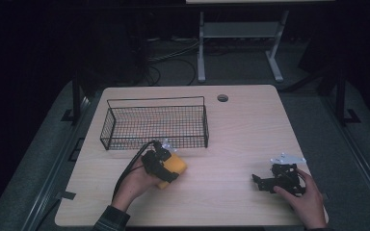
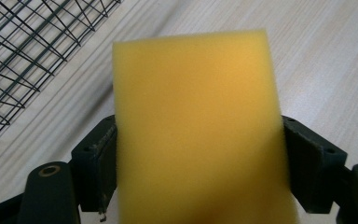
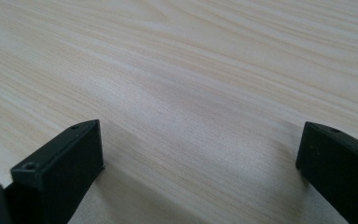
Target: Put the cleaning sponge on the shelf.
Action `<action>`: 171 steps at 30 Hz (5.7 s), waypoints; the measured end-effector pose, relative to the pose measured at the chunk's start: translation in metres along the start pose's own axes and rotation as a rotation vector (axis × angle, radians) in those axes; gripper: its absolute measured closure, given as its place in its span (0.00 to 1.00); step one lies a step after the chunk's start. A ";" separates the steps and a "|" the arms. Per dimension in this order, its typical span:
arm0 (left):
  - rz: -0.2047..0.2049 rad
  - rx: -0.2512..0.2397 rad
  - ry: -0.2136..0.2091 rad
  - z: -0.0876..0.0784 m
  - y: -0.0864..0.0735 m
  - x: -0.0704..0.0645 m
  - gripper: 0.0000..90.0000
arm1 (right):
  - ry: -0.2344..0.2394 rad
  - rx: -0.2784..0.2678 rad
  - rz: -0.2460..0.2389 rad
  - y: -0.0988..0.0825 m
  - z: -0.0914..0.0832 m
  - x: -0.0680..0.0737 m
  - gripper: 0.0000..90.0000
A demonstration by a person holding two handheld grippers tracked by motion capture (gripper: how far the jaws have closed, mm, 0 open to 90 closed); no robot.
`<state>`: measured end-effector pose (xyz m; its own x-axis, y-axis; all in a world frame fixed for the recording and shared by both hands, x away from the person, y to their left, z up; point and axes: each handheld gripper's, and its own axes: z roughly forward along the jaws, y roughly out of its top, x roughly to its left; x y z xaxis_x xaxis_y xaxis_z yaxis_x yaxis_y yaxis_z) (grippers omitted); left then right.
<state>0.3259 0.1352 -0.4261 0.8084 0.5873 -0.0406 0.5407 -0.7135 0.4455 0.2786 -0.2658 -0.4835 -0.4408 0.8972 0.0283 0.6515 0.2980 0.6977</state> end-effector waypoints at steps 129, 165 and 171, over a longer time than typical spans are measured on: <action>-0.096 -0.119 0.126 -0.054 0.055 0.133 0.25 | 0.001 0.001 0.000 0.000 0.000 0.000 0.00; -0.227 -0.110 0.219 -0.066 0.022 0.183 0.25 | 0.001 0.000 -0.001 0.000 0.000 0.000 0.00; -0.249 -0.101 0.225 -0.064 0.012 0.191 0.25 | 0.001 0.000 0.000 0.000 0.000 0.000 0.00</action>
<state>0.4716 0.2636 -0.3715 0.5764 0.8164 0.0340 0.6802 -0.5025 0.5337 0.2789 -0.2658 -0.4835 -0.4416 0.8968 0.0286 0.6512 0.2984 0.6978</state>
